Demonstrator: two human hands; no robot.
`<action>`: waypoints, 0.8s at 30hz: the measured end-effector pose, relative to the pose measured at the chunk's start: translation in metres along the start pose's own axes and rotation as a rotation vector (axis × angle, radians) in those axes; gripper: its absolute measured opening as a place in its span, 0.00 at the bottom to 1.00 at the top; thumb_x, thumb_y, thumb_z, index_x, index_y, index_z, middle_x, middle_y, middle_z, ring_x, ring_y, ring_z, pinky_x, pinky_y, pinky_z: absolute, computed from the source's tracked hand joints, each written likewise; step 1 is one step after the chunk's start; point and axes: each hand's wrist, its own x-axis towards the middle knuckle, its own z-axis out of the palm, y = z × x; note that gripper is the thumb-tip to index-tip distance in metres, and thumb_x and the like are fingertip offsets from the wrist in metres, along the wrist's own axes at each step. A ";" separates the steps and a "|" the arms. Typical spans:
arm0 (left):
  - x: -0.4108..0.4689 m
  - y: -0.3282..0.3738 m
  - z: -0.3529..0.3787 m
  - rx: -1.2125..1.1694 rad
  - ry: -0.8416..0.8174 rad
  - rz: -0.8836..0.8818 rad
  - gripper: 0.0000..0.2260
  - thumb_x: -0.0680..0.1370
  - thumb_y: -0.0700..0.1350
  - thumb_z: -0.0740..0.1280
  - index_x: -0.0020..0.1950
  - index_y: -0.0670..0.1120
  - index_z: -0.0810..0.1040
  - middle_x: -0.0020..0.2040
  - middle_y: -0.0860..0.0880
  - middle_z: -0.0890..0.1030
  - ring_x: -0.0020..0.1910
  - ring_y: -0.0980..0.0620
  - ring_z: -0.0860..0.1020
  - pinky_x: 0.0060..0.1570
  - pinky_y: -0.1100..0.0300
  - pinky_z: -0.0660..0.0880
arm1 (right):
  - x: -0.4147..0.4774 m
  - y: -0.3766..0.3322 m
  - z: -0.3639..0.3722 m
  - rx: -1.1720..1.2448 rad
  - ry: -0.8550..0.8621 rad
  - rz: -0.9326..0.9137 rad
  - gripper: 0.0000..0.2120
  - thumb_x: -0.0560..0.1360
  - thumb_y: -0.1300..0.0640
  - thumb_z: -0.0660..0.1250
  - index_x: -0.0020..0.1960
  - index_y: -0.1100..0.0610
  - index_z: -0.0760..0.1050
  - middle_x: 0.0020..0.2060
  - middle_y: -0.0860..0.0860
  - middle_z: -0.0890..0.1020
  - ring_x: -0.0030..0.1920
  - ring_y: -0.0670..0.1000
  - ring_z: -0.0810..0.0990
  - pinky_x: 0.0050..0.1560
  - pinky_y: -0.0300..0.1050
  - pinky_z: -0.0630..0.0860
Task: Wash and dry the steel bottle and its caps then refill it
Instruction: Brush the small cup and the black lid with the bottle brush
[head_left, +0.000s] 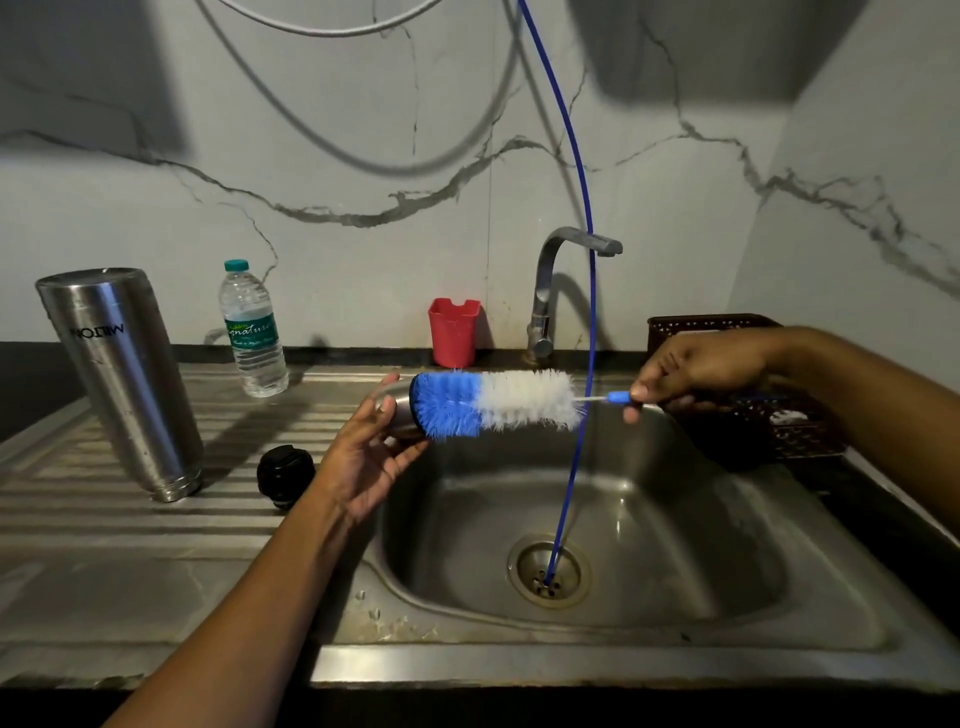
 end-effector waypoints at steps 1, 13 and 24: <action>0.001 0.000 0.000 0.004 0.026 0.007 0.44 0.48 0.54 0.84 0.63 0.50 0.76 0.48 0.47 0.83 0.47 0.50 0.82 0.42 0.56 0.81 | 0.000 0.000 0.005 -0.138 0.090 -0.023 0.25 0.66 0.36 0.70 0.49 0.56 0.82 0.26 0.48 0.73 0.24 0.46 0.67 0.26 0.39 0.63; -0.003 0.000 -0.001 0.060 0.037 -0.019 0.43 0.46 0.55 0.84 0.60 0.53 0.78 0.44 0.49 0.84 0.41 0.53 0.83 0.39 0.57 0.80 | 0.002 0.020 0.026 -0.241 0.263 -0.229 0.15 0.74 0.47 0.64 0.51 0.56 0.82 0.26 0.49 0.73 0.25 0.49 0.68 0.28 0.40 0.64; 0.002 -0.010 -0.009 0.092 0.150 0.050 0.08 0.71 0.51 0.66 0.47 0.50 0.78 0.37 0.51 0.82 0.39 0.54 0.80 0.35 0.61 0.80 | 0.037 0.042 0.037 -1.231 1.000 -0.664 0.17 0.77 0.47 0.55 0.47 0.55 0.79 0.33 0.51 0.79 0.30 0.53 0.78 0.26 0.38 0.62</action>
